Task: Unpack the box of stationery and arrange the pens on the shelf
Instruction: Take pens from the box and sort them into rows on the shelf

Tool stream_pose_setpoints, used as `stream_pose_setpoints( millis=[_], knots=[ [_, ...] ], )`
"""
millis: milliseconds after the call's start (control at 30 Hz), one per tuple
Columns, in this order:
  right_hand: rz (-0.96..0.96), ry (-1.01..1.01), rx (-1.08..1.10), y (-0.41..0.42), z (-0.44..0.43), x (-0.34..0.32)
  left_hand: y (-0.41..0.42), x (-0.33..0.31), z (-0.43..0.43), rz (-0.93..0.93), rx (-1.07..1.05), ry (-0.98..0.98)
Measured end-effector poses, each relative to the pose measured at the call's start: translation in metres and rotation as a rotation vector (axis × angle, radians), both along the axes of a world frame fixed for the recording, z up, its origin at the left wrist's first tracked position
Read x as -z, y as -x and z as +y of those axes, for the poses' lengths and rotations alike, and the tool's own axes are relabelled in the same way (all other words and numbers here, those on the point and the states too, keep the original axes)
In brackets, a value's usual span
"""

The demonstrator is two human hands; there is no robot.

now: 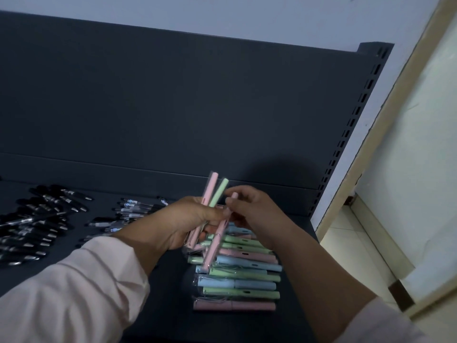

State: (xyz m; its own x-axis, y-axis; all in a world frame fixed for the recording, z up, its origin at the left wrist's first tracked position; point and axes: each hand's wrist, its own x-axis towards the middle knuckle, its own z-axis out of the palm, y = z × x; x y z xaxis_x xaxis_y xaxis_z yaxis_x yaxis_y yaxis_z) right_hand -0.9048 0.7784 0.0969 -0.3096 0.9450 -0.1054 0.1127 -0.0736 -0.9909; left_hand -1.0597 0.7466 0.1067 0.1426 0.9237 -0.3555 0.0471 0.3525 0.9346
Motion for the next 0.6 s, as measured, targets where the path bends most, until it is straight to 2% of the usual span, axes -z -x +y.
stream_pose_setpoints(
  millis=[133, 267, 367, 400, 500, 600],
  knots=[
    [0.102, 0.125, 0.225, -0.016, 0.007, 0.009, 0.003, 0.003, 0.004, -0.062, -0.150, 0.115],
    [0.111, 0.216, 0.398, -0.033, 0.014, 0.022, 0.011, 0.000, 0.003, -0.099, -0.154, 0.180],
    [-0.243, 0.054, 0.388, -0.036, 0.012, 0.028, 0.013, 0.002, 0.001, -0.087, -0.062, 0.203],
    [-0.310, -0.009, 0.375, -0.035, 0.009, 0.026, 0.012, 0.003, 0.001, -0.074, -0.030, 0.199],
    [-0.239, -0.143, 0.304, -0.024, 0.002, 0.011, 0.008, 0.004, -0.001, 0.002, 0.059, 0.169],
    [-0.119, -0.189, 0.136, -0.012, -0.004, -0.007, 0.001, 0.002, -0.003, 0.069, 0.161, 0.167]
  ],
)
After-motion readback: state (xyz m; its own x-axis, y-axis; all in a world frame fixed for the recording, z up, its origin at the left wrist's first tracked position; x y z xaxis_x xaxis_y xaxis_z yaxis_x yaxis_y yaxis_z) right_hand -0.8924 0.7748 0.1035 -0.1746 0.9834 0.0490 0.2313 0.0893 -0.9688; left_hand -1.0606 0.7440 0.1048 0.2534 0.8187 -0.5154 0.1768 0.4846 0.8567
